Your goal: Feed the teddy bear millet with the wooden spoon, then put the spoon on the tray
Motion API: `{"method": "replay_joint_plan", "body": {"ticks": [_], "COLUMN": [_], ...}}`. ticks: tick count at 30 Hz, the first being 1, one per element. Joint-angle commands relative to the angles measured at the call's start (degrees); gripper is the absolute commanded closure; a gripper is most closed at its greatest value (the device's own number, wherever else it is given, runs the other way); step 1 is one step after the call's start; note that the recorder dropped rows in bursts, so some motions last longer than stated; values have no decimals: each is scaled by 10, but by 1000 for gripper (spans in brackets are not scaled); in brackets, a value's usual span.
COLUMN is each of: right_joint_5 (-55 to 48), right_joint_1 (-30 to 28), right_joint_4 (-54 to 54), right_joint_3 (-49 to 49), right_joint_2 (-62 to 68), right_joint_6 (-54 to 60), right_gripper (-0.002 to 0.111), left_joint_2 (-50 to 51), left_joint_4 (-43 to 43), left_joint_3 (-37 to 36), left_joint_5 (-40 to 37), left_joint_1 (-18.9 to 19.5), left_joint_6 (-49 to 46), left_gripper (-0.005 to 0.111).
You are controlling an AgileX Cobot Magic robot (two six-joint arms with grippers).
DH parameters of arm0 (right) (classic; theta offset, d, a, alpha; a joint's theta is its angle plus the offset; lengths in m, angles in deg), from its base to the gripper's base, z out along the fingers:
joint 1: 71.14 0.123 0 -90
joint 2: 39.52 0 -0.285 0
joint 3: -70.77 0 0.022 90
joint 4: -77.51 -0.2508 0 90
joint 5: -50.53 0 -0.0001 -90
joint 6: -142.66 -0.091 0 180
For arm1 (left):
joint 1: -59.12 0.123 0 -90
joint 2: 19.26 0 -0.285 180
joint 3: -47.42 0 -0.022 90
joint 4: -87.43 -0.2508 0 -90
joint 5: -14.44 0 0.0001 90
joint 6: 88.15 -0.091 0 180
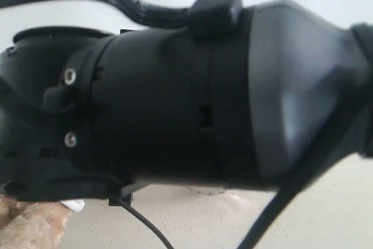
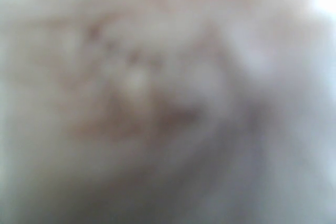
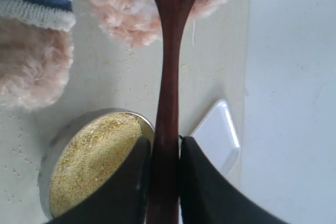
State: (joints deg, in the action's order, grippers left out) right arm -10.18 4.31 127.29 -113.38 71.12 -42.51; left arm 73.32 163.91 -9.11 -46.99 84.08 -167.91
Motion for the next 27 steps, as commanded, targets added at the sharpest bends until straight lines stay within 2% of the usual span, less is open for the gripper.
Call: {"method": "replay_joint_plan", "body": {"ticks": [1,9,23,27], "right_joint_5": [-39,-47,-59,-69], "right_joint_1": [5,5,5,20], "right_joint_4": [22,33,33,34], "right_joint_3": [-3,-3,-4,10], "right_joint_2": [20,34,-23,-23], "right_joint_6": [-4,-30,-115,-125], "right_gripper": [108,108,108,108], "left_joint_2": [0,0,0,0], "left_joint_4": [11,11,11,11], "left_joint_3": [0,0,0,0], "left_joint_5": [-13,-13,-13,-13], "left_joint_1": [1,1,1,1], "left_joint_6": [-4,-4,-4,-4], "left_gripper": [102,102,102,102]}}
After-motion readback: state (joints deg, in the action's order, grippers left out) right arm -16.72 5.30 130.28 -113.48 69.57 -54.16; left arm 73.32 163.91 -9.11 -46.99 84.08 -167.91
